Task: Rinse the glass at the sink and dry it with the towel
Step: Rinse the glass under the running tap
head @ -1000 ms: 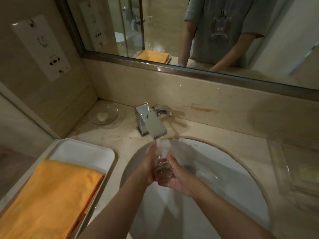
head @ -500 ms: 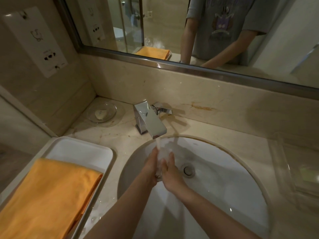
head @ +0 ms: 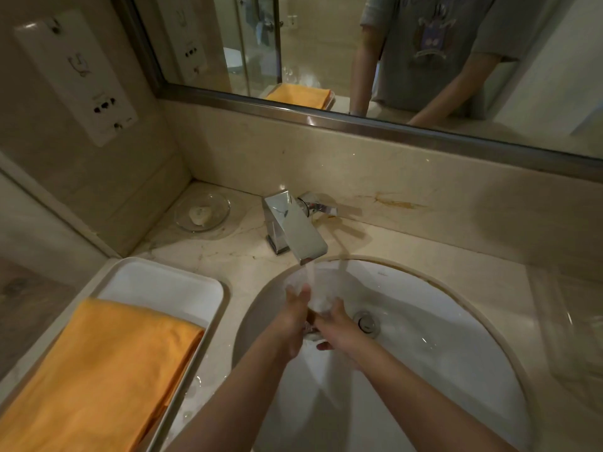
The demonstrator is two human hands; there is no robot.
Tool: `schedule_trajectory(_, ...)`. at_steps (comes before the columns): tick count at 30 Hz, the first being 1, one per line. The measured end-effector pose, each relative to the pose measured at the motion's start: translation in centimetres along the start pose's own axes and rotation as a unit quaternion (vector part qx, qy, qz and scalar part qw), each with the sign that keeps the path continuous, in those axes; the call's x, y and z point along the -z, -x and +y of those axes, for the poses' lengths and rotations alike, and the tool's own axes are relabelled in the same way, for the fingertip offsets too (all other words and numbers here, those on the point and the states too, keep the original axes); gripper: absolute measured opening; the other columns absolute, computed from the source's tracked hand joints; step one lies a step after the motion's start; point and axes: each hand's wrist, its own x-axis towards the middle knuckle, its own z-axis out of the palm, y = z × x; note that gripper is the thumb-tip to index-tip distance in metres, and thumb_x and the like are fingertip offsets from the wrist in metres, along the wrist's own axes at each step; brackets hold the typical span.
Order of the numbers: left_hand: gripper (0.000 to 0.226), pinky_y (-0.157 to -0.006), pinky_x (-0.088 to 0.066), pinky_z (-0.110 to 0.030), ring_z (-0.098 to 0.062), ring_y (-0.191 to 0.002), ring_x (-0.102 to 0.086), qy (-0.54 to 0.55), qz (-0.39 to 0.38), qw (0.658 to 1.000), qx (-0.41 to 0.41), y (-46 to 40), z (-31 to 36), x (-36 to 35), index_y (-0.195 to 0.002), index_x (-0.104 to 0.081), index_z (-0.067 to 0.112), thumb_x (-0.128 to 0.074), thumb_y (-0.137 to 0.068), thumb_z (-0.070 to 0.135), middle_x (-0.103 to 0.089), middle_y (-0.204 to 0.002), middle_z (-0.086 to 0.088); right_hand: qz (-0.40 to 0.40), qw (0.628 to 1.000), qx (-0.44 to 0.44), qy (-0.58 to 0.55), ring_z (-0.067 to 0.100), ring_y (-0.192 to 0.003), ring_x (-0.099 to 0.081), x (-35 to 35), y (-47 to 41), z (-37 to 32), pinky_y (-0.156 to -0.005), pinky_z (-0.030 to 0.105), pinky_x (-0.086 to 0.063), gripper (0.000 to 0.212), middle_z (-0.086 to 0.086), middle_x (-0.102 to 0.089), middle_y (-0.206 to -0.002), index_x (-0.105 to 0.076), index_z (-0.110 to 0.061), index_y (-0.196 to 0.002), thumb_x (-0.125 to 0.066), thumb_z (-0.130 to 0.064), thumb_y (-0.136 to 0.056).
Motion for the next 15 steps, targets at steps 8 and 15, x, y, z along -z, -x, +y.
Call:
schedule_trajectory(8, 0.063, -0.084, -0.052, -0.036, -0.028, -0.103, -0.065, 0.002, -0.075, 0.997, 0.018, 0.9, 0.8, 0.6, -0.116, -0.061, 0.005, -0.049, -0.084, 0.058, -0.069, -0.108, -0.014, -0.099, 0.978, 0.037, -0.182, 0.015, -0.070, -0.063, 0.7, 0.3, 1.2, -0.063, 0.025, -0.049, 0.044, 0.006, -0.064, -0.086, -0.054, -0.017, -0.119, -0.056, -0.046, -0.087)
schedule_trajectory(15, 0.064, -0.079, -0.053, -0.038, -0.030, -0.104, -0.065, 0.056, -0.074, 0.993, 0.073, 1.2, 0.2, 0.4, -0.117, -0.062, 0.012, -0.056, -0.074, 0.060, -0.067, -0.116, -0.015, -0.096, 0.986, 0.008, -0.133, 0.028, -0.112, -0.060, 1.1, 0.6, 1.1, -0.083, 0.034, -0.053, 0.065, 0.011, -0.052, -0.135, -0.015, -0.033, -0.144, -0.035, -0.060, -0.088)
